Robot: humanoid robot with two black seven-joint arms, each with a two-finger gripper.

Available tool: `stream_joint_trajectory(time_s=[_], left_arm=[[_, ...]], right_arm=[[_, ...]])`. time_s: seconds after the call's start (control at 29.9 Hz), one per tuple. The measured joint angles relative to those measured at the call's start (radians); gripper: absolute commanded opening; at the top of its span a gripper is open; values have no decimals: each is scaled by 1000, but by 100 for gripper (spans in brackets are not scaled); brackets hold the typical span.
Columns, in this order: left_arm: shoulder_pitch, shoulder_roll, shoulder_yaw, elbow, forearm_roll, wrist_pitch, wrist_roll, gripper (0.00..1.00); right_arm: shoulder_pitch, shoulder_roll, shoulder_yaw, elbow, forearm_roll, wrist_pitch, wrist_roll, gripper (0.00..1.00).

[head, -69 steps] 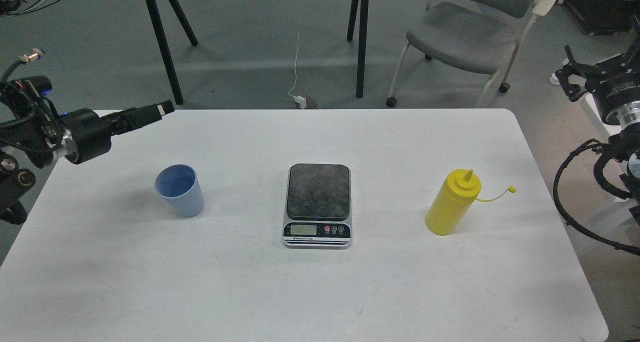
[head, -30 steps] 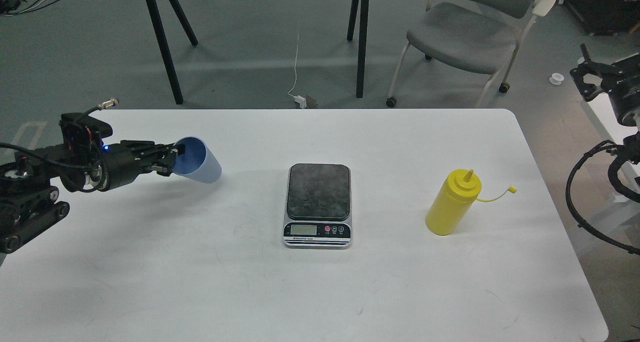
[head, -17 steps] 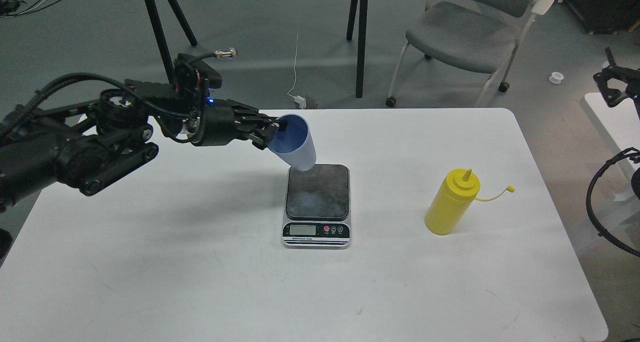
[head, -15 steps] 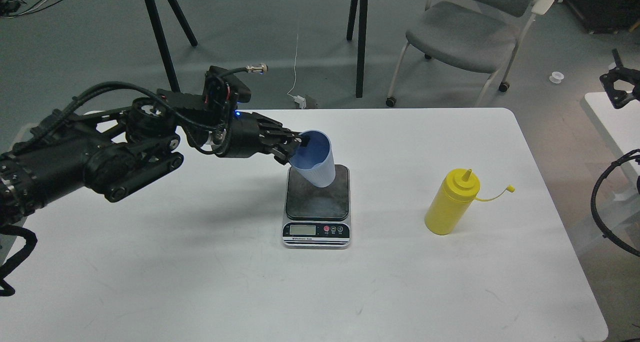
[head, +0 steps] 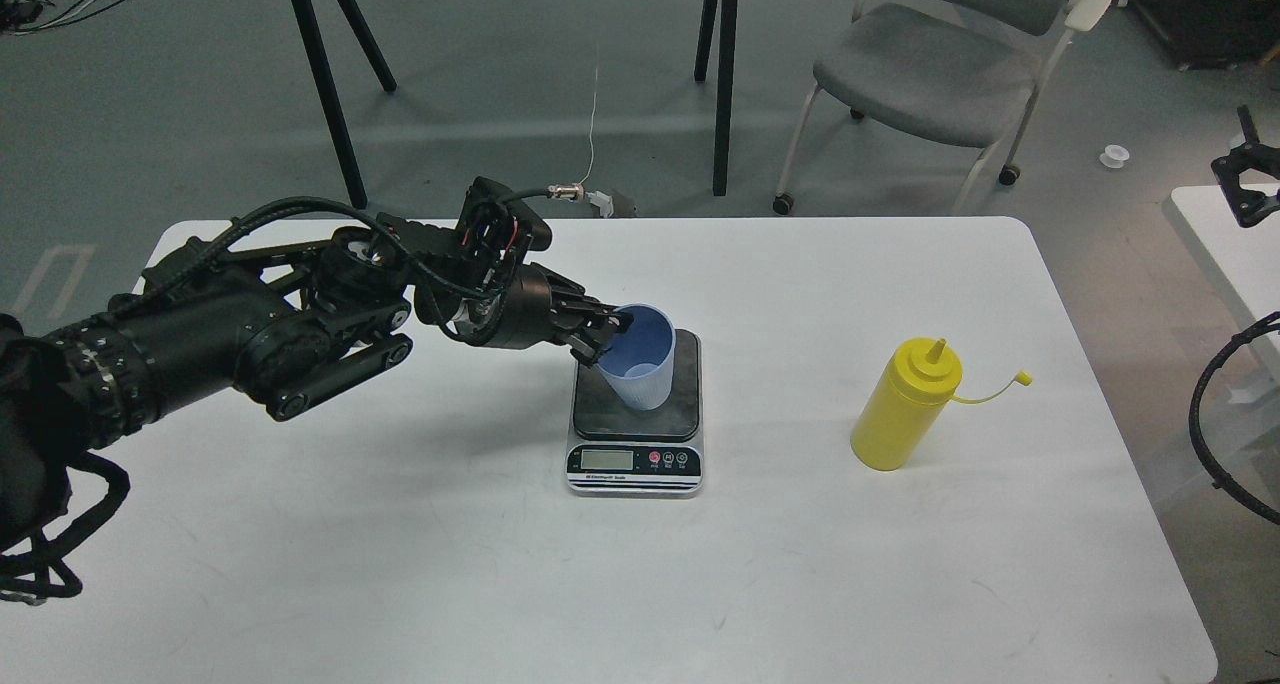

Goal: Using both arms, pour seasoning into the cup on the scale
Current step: 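Lift the blue cup with the left gripper and set it on the scale, then open the left gripper and raise it away from the cup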

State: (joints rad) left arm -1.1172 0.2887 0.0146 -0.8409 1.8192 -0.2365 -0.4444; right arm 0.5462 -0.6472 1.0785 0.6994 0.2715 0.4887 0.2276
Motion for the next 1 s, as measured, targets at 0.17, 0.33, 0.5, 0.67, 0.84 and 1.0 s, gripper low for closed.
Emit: stream_joint_trajectory(time_s=[0.17,0.33,0.5,0.67,0.84,1.0], left_arm=[[6,-5,0,33,-3,0,1,26],[6,-34,-2,55,-13,2,1,64],[7,-40,-13,57,-60,19,1,80],[-4,-35,-22,56,-188,32,0,87],[-25,-7,-120,56,-499,41,-10,97],[12,1,-275,61,-968,55,-15,99]], right_arm=[[-2,0,0,0,0,0,0,99],[-9,0,0,1,0,0,0,99],[-25,1,0,2,0,0,1,99],[-102,-20,35,79,5,0,0,99],[-342,-45,142,305,17,0,-4,99],[-583,-32,208,483,20,0,23,98]])
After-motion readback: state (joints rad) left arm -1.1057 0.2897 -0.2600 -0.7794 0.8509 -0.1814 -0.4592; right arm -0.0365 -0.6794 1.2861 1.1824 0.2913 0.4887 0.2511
